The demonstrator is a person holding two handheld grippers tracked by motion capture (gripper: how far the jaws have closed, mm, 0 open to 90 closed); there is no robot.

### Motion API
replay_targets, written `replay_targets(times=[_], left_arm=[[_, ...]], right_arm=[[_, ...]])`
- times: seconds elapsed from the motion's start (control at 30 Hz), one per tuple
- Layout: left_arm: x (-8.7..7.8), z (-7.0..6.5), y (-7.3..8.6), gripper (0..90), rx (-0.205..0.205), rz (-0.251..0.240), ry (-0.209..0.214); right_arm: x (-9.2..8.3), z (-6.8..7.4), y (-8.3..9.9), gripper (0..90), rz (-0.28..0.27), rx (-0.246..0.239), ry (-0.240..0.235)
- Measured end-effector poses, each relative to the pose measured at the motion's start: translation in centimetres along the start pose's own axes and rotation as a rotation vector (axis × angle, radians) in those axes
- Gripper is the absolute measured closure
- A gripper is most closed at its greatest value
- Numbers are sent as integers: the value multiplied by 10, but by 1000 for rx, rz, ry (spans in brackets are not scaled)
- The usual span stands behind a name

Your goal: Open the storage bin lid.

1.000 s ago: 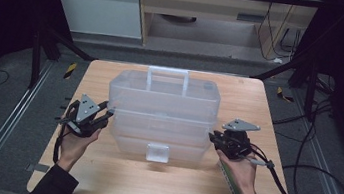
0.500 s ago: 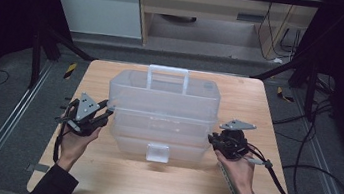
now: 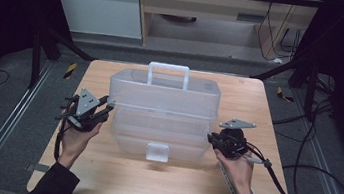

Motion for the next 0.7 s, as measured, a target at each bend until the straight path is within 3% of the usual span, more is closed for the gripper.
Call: replay_targets(times=[0.7], left_arm=[[7, 8, -13, 702, -27, -18, -12]], right_arm=[[2, -1, -1, 779, -2, 7, 7]])
Point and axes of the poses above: each handheld gripper's, and its own axes: x roughly forward along the jaws, y roughly out of its underside, z roughly to its left, the point moved 10 cm from there along x, roughly forward along the jaws, and after that the axes turned 4 degrees about z, right-handed, at the moved point
